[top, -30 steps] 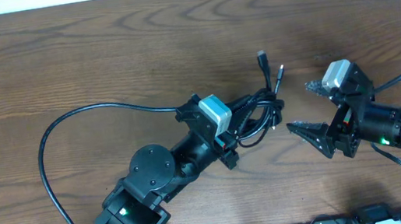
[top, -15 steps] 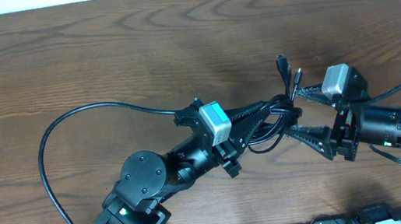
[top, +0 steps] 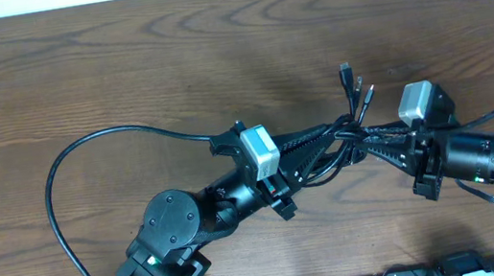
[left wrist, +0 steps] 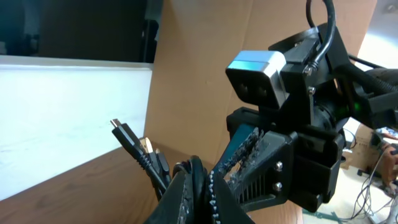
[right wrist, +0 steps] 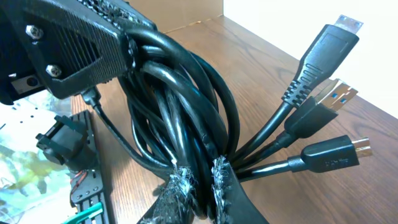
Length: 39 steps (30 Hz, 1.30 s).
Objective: Untangle cables
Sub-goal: 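Open both grippers and drop the cables onto the table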
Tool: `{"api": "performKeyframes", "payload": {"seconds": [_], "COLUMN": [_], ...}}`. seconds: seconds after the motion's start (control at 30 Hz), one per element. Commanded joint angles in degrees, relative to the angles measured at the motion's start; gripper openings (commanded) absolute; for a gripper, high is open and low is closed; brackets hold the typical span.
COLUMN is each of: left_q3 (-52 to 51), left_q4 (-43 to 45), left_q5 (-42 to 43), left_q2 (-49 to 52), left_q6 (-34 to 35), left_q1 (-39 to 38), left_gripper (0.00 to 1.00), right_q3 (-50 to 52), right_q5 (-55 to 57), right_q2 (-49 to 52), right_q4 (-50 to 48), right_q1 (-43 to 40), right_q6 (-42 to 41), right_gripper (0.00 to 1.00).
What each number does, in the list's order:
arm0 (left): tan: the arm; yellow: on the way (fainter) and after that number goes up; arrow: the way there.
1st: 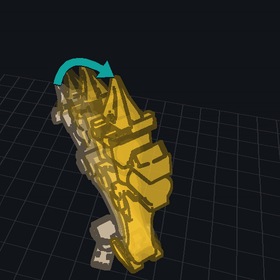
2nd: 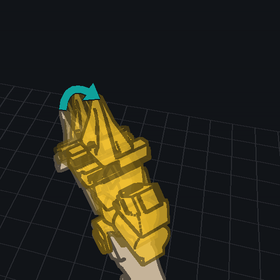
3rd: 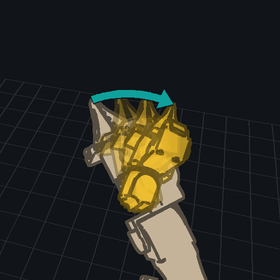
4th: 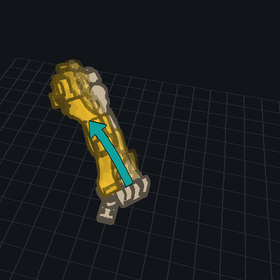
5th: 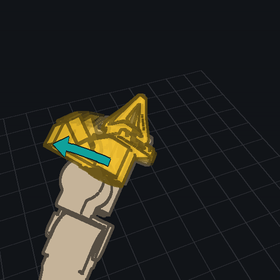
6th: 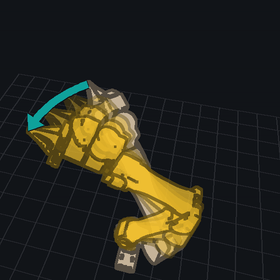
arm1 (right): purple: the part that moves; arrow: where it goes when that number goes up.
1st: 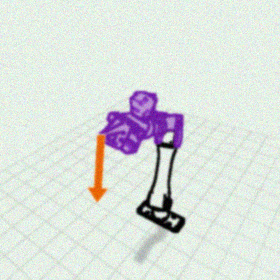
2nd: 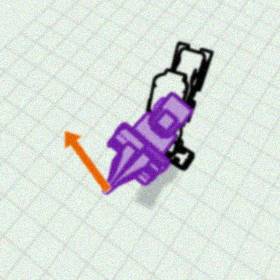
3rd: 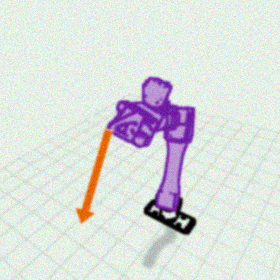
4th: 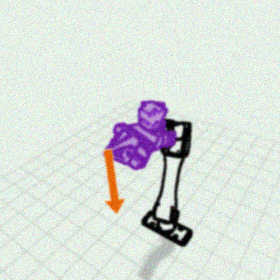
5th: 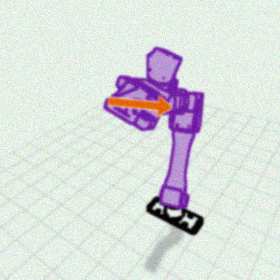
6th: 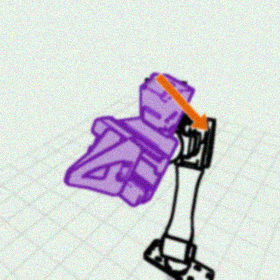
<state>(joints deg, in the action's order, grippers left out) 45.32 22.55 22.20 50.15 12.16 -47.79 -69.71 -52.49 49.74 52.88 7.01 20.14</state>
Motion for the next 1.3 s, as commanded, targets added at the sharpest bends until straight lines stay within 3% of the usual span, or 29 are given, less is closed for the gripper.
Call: {"api": "performKeyframes", "payload": {"seconds": [0.0, 0.27, 0.47, 0.63, 0.9, 1.0, 1.1, 1.27], "left_q3": [0.4, 0.4, 0.4, 0.4, 0.4, 0.4, 0.4, 0.4], "left_q4": [1.7, 1.6, 1.6, -1.0, -13.4, -18.6, -22.2, -28.5], "left_q5": [-3.3, -24.3, -31.5, -25.2, -2.1, -1.4, -1.6, -5.6], "left_q2": [-1.0, -1.8, -2.4, -2.3, -2.3, -2.3, -2.3, -2.3], "left_q6": [1.9, 11.1, 16.0, 14.8, -2.8, -3.0, -3.6, -3.6], "left_q1": [-0.2, -0.2, -0.2, -0.2, -0.2, -0.2, -0.2, -0.1], "left_gripper": [0.07, 0.07, 0.07, 0.11, 0.24, 0.25, 0.35, 0.36], "right_q3": [-0.7, -0.7, -0.7, -0.7, -0.7, -0.7, -0.7, -0.7], "right_q5": [3.3, 3.3, 3.5, 4.9, 3.7, 1.8, 1.1, 1.2], "right_q2": [0.0, 0.0, 0.0, 0.0, 0.0, 0.0, 0.0, 0.0], "right_q4": [0.7, 2.4, 2.4, 2.2, 1.5, 1.3, 1.2, 1.4], "right_q1": [0.2, 0.2, 0.2, 0.2, 0.2, 0.2, 0.2, 0.2], "right_q6": [-0.4, -0.3, -0.4, -0.4, -0.3, -0.3, -0.1, -0.2], "right_gripper": [0.01, 0.01, 0.01, 0.01, 0.01, 0.01, 0.01, 0.01]}}
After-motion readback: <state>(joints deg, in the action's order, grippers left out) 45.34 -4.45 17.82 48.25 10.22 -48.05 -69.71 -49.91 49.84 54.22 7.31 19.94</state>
